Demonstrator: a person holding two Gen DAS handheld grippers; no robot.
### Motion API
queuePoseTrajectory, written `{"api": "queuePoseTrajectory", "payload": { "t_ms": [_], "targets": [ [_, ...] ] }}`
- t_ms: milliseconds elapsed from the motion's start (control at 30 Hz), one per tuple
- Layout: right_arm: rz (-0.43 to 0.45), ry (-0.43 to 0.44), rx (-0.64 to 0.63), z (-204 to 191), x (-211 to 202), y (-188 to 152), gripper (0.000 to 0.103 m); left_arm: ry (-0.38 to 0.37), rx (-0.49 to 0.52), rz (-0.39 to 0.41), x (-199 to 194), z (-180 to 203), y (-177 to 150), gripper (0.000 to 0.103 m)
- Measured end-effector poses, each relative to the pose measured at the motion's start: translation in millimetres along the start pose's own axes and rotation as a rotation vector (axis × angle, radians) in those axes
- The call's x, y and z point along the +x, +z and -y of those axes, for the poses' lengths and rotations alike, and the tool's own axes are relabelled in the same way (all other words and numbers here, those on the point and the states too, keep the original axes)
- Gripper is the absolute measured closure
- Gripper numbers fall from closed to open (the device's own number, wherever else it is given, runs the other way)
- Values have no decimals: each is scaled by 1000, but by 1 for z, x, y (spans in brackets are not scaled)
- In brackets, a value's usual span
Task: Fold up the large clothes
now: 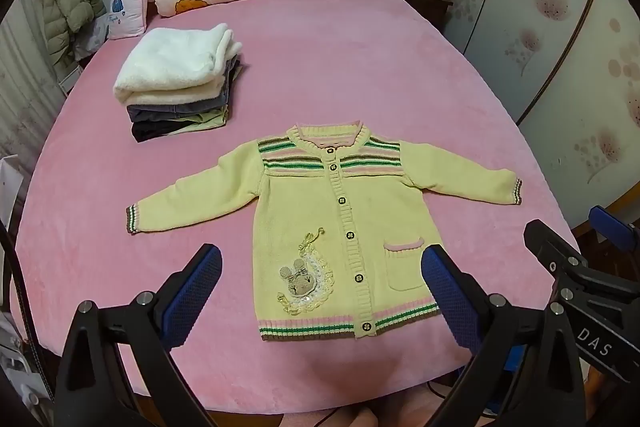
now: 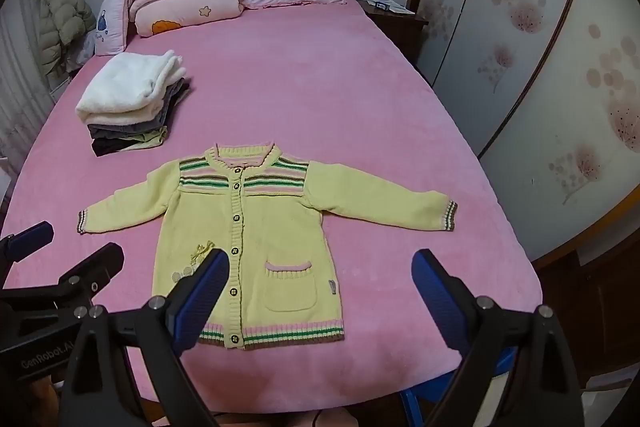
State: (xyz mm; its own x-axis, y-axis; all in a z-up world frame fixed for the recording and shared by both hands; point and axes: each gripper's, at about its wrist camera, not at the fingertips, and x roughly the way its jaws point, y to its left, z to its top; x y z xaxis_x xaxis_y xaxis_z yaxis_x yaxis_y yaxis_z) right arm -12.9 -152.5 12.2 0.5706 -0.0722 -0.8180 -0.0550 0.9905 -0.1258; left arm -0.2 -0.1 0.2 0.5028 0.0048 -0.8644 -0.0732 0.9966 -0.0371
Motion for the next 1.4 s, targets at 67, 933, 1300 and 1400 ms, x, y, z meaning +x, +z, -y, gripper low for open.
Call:
{"api": "queuePoseTrajectory", "payload": {
  "t_ms": [67, 933, 1300, 1400],
  "targets": [
    [7, 2, 2, 1, -1, 0, 10, -2, 0, -2, 0, 0, 0, 4],
    [37, 18, 9, 4, -11, 4, 10, -31, -23, 24, -9, -4, 2, 4],
    [42, 19, 36, 7, -16, 0, 10, -15, -13, 31, -13, -2, 3, 4],
    [42, 22, 44, 8, -17, -2, 10, -12, -14, 34, -14, -2, 1, 4]
  ]
}}
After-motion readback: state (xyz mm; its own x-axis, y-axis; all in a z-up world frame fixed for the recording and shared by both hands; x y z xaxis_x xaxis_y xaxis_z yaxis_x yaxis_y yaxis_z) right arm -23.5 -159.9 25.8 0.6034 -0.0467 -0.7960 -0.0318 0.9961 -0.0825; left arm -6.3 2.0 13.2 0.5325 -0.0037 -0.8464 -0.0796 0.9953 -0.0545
